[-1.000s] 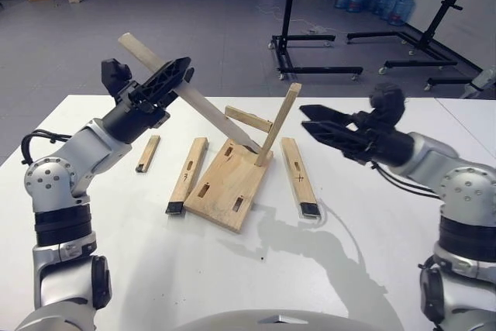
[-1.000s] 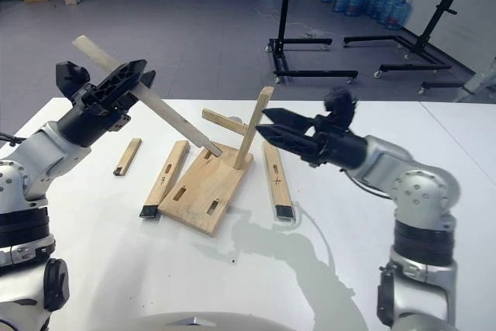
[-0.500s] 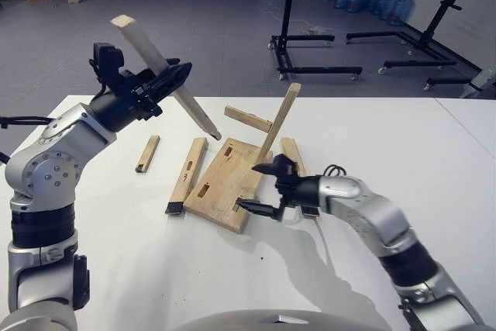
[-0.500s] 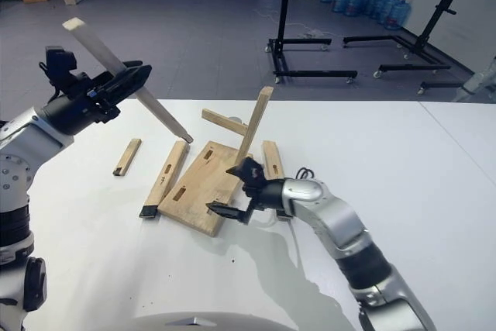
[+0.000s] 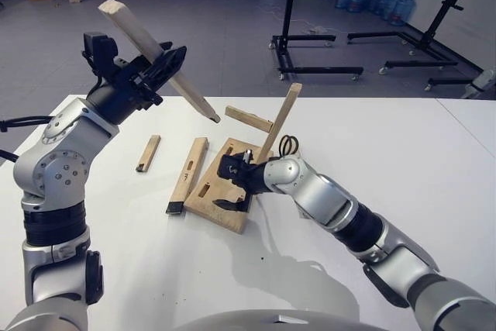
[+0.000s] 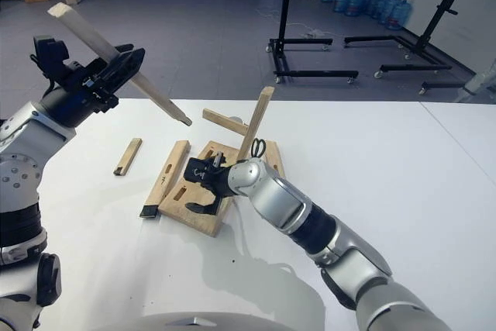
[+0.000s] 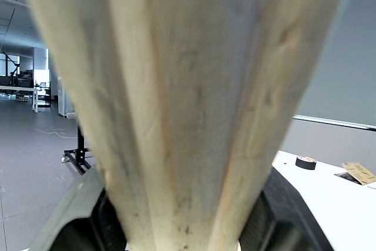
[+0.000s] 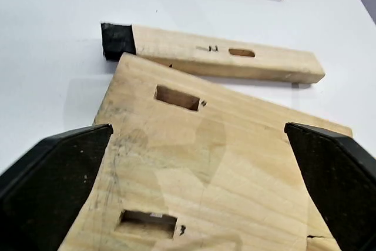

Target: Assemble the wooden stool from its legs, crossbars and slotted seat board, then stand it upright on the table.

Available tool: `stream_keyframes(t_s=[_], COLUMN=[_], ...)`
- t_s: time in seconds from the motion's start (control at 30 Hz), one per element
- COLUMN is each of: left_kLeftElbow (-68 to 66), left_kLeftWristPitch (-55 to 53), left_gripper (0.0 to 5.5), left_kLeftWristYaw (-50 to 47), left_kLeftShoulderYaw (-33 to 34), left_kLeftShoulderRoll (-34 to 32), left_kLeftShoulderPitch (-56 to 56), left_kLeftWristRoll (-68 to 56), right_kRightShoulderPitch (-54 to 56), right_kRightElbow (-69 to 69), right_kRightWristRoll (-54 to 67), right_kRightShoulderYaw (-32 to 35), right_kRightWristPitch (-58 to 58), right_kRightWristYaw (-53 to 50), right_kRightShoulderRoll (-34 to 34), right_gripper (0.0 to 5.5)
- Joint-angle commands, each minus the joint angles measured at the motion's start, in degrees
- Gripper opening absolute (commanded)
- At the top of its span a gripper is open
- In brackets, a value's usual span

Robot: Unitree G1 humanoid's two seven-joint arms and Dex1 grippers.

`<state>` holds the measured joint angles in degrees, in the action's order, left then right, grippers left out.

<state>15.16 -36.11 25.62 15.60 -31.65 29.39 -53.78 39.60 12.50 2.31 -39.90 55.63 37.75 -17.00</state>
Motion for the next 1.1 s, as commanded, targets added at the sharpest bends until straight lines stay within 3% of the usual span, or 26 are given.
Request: stream_keyframes(t_s=[0.03,0.4,0.67,0.9,1.1], left_kLeftElbow=[0.60,0.37,1.97,3.57,4.43], left_kLeftWristPitch=[0.12,0.29,0.18,-1.07,-7.39], left_gripper=[2.02,2.02,2.02,2.02,2.02], left_kLeftWristYaw=[-0.38,-0.25,-1.79,-3.46,-3.28], left_kLeftShoulderYaw=[0.21,1.33,1.13,1.53,0.21], left_kLeftShoulderRoll=[0.99,2.54,4.14,4.74,3.95], left_kLeftShoulderPitch=[-1.00,-2.89,-4.17,-5.42,-5.84], left_kLeftWristRoll=[0.89,1.19,1.21,0.09,-5.46], right_kRightShoulderPitch=[3.23,2.11,-1.93,-5.55,-7.87], right_kRightElbow=[-1.89,-9.39,-6.65,-0.60,-0.15], right_kRightWristRoll=[-0.74,-8.44,-16.87,-19.60,-20.05], right_kRightShoulderYaw=[-0.68,-10.26,-16.21,-13.24,-8.06], right_kRightWristPitch=[1.43,-7.30,-18.36,-29.49,-36.78], right_kRightWristYaw=[0.98,3.01,12.30,22.92,25.91], right_kRightShoulderRoll=[0.40,-1.71,-15.03,-29.61,-31.77], right_gripper=[5.40,5.40,5.40,5.40,5.40])
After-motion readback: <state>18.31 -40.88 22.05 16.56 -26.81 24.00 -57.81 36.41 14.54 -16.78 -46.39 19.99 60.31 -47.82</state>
